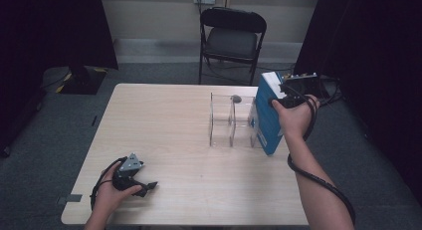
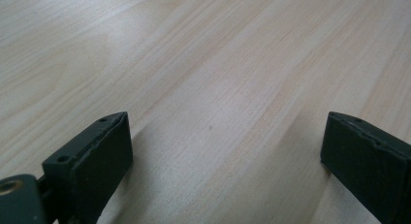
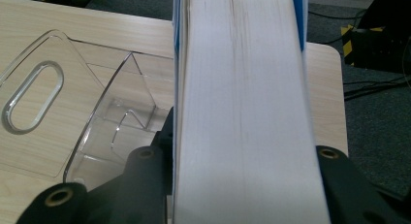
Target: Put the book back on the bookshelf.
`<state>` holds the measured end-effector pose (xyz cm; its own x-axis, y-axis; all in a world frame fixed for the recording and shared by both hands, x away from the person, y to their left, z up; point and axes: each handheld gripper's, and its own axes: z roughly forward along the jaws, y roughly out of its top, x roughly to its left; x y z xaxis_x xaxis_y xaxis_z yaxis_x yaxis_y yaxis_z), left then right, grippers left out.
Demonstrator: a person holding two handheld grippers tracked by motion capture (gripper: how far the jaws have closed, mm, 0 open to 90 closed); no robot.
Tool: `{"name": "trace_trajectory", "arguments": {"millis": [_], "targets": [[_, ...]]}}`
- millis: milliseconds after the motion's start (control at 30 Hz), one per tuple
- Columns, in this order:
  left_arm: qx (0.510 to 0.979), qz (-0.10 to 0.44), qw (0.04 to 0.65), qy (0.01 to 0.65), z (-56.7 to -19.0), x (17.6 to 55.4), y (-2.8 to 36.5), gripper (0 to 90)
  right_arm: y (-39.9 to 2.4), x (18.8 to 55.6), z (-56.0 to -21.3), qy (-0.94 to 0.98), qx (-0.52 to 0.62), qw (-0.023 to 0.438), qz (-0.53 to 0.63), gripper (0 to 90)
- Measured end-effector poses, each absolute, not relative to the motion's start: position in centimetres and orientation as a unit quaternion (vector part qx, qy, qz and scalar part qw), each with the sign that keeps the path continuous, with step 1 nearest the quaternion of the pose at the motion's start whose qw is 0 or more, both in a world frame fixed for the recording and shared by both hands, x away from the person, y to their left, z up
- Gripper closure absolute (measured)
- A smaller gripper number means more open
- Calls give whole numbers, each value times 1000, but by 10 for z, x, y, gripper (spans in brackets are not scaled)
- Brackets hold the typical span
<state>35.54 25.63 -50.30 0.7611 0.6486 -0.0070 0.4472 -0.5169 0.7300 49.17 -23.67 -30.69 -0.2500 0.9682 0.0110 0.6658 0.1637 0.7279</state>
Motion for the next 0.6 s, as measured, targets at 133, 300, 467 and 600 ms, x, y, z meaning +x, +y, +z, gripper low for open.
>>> {"name": "trace_trajectory", "arguments": {"millis": [133,300,467,600], "targets": [[860,134,375,318,-503,355,256,41,-239,492,-307,724,564,232,323,543],[860,134,375,318,-503,355,256,40,-242,492,-308,722,564,223,333,484],[860,134,375,318,-503,356,256,40,-245,493,-308,722,565,216,336,406],[861,134,374,318,-503,355,256,40,-245,493,-309,723,565,209,338,378]]}}
